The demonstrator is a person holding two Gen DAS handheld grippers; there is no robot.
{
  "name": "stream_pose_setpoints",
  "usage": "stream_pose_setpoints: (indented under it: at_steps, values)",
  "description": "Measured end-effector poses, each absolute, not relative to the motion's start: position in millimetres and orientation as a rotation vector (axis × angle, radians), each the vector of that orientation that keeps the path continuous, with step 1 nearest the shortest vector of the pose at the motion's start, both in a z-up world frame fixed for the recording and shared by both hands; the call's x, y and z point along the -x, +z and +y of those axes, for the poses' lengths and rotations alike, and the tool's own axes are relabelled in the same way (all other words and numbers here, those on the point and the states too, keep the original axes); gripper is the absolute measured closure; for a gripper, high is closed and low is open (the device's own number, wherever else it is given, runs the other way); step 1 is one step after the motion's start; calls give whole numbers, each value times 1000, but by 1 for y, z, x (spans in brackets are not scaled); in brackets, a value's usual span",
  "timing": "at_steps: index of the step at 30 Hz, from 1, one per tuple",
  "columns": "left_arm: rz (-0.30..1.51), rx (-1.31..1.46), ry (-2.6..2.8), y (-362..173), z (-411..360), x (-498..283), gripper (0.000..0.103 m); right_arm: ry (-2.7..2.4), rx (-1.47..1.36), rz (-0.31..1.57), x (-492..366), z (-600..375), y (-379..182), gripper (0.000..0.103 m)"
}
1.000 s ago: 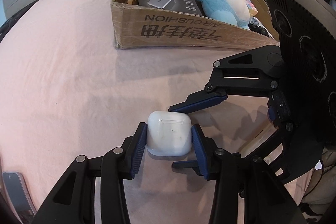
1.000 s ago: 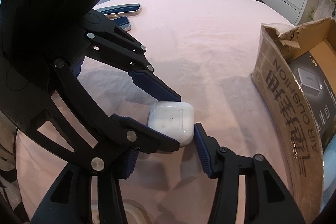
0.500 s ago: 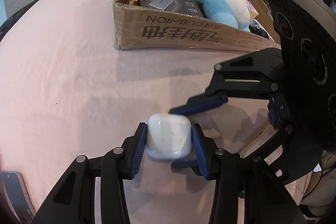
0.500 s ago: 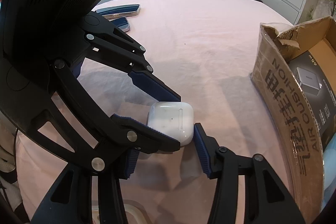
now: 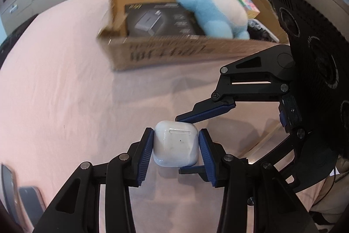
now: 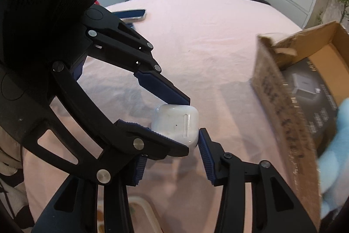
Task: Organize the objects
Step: 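Lift the earbuds case with both grippers off the table, then carry the earbuds case over the box and lower it onto the charger box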
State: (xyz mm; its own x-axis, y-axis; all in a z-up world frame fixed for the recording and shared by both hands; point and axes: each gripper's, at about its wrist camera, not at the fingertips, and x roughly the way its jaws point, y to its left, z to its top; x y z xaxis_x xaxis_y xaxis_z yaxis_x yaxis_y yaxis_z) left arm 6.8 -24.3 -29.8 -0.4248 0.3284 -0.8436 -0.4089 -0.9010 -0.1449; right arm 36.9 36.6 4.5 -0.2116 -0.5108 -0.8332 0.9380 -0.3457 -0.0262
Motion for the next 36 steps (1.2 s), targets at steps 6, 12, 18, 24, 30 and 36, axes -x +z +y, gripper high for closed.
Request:
stream_pose_setpoints:
  at_steps: [6, 12, 18, 24, 30, 36]
  values:
    - [167, 1287, 2324, 8, -9, 5, 63, -1829, -904, 649, -27, 63, 39, 61]
    - [256, 1215, 2319, 41, 19, 40, 63, -1902, -863, 645, -9, 82, 69, 61]
    - [291, 1158, 2304, 66, 25, 93, 63, -1976, -837, 652, 43, 92, 100, 61]
    - [304, 1186, 2265, 65, 24, 153, 63, -1997, -865, 652, 95, 84, 102, 61]
    - [248, 1206, 2258, 57, 16, 190, 63, -2018, -923, 625, 131, 84, 99, 61]
    - [182, 1223, 2345, 56, 5, 188, 60, -2082, -967, 635, 136, 77, 89, 49]
